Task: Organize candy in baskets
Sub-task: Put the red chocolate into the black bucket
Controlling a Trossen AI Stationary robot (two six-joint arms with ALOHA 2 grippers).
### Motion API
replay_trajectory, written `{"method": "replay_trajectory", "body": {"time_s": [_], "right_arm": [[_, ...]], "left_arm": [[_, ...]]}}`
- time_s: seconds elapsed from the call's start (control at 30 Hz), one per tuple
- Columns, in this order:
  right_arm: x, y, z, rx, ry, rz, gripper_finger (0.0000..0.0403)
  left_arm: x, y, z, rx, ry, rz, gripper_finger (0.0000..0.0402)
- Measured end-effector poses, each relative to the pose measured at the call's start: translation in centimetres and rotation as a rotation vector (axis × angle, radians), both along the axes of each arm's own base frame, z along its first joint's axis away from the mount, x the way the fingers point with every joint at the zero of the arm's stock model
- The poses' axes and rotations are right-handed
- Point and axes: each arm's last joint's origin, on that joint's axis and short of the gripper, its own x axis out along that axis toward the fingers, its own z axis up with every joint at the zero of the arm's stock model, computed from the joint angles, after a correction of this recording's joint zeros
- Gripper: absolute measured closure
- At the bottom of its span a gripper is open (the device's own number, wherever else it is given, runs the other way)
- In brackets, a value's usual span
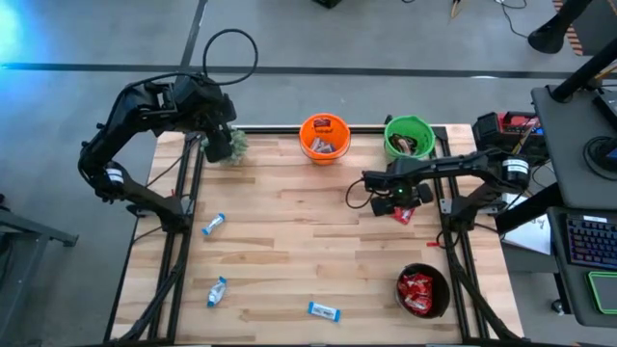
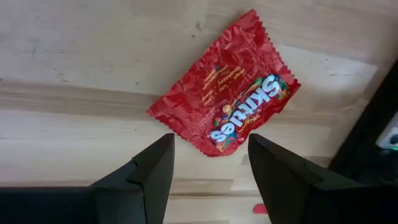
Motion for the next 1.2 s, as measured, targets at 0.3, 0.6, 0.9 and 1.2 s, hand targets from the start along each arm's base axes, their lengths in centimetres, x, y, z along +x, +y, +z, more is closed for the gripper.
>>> {"method": "replay_trajectory", "body": {"time_s": [0.3, 0.6, 0.9, 1.2], "right_arm": [[-2.1, 0.5, -0.1, -0.062, -0.128, -0.093, 0.0206], [-3.8, 0.8, -1.6, -0.099, -0.118, -0.164, 0.0206], [-4.3, 0.2, -3.7, -0.102, -0.145, -0.214, 0.0206], [-5.2, 0.5, -4.7, -0.109, -0.101, -0.219, 0.0282]], "left_arm": [[0.0, 0.0, 0.0, 0.0, -0.001, 0.001, 0.0222], [0.0, 0.0, 0.0, -0.002, -0.003, 0.004, 0.0222], [0.0, 0.0, 0.0, -0.001, -0.01, 0.008, 0.0222], [0.0, 0.0, 0.0, -0.003, -0.015, 0.012, 0.0222]]}}
